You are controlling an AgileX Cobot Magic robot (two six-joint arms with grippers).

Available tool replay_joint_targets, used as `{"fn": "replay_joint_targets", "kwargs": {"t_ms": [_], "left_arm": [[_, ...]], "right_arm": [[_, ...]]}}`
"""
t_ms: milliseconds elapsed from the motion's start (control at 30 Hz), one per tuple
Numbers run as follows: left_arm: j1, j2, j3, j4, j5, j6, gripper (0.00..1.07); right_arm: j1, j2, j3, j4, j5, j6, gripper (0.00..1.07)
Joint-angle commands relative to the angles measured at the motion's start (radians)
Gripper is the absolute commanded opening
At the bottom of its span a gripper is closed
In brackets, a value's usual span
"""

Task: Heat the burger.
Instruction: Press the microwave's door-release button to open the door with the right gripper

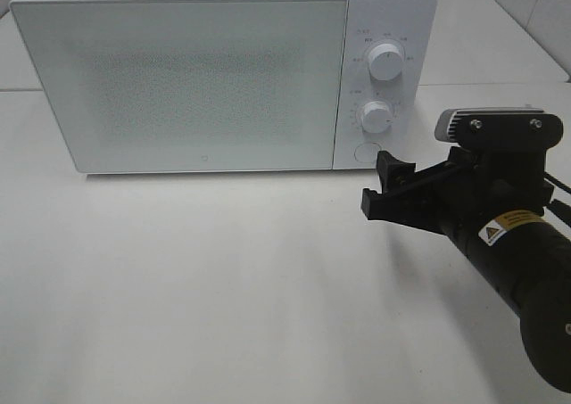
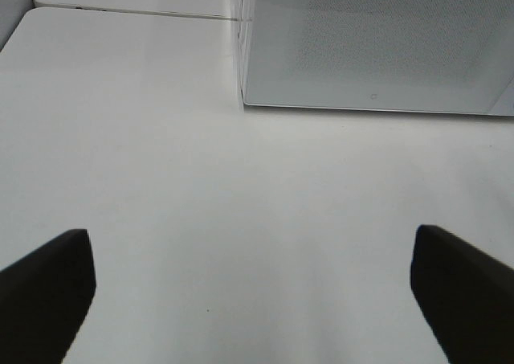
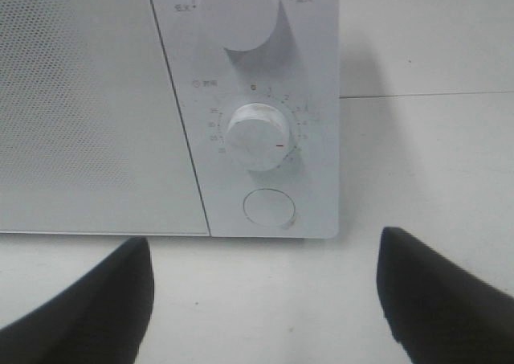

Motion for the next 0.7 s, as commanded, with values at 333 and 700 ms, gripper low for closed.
{"fn": "replay_joint_targets", "kwargs": {"t_ms": [333, 700], "left_arm": [[0.002, -0.018, -0.001, -0.006, -0.001, -0.003, 1.0], [0.002, -0.018, -0.001, -0.006, -0.001, -0.003, 1.0]], "right_arm": [[0.036, 0.004, -0.037, 0.001, -0.017, 0.57, 0.4], [0.036, 0.004, -0.037, 0.062, -0.016, 1.135, 0.0]]}}
